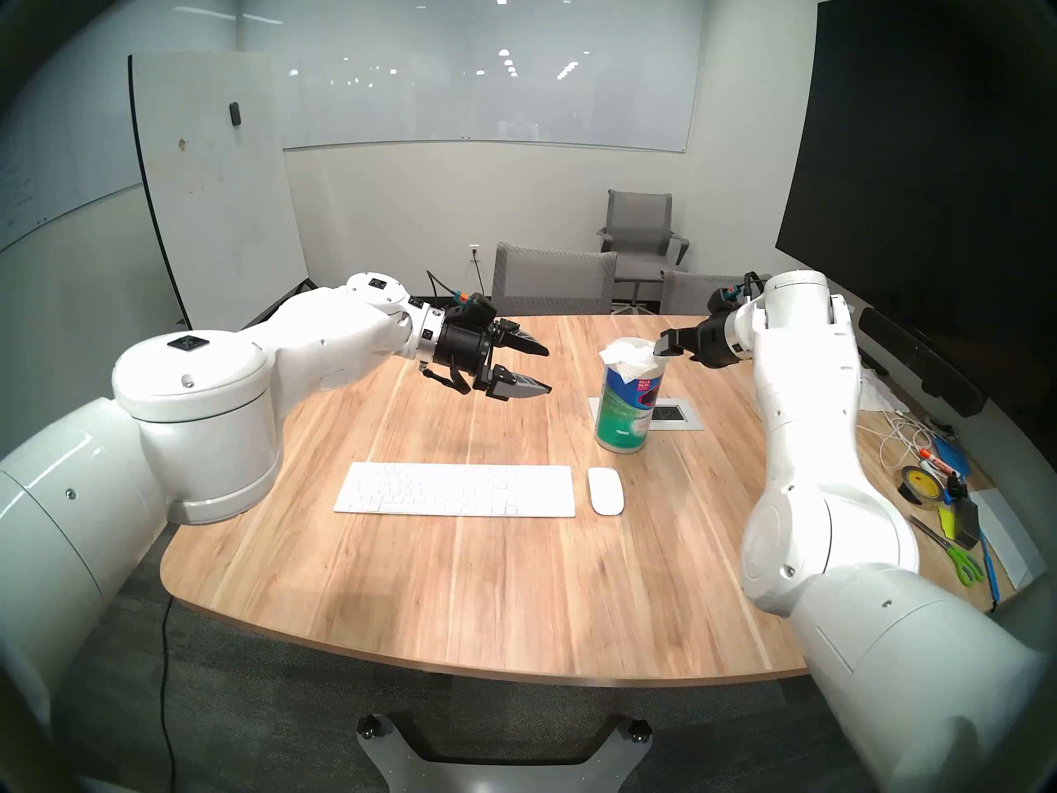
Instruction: Wipe the keyboards and mice with a disinfecting wipe, then set the wipe down
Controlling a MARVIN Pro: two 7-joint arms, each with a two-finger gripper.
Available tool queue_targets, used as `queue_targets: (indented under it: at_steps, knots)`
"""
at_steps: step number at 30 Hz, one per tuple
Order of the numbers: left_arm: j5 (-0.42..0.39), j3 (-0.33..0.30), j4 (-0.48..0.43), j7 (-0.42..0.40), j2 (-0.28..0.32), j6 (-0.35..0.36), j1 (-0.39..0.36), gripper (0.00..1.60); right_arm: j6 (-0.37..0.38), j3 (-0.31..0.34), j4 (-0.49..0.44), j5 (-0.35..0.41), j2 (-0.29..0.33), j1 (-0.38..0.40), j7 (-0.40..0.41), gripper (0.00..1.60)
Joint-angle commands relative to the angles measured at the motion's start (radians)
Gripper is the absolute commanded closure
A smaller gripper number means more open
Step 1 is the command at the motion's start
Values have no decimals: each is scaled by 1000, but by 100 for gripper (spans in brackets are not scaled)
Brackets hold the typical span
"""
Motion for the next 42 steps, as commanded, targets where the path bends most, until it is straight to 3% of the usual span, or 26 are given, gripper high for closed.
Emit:
queue_targets:
  at_steps: [1, 42]
  knots:
    - [-17, -18, 7, 24, -30, 3, -7, 0, -3, -2, -14, 0, 2, 25, 1, 0]
    - [-17, -38, 44, 211, -114, 64, 18, 0, -3, 13, -14, -15, -6, 24, 1, 0]
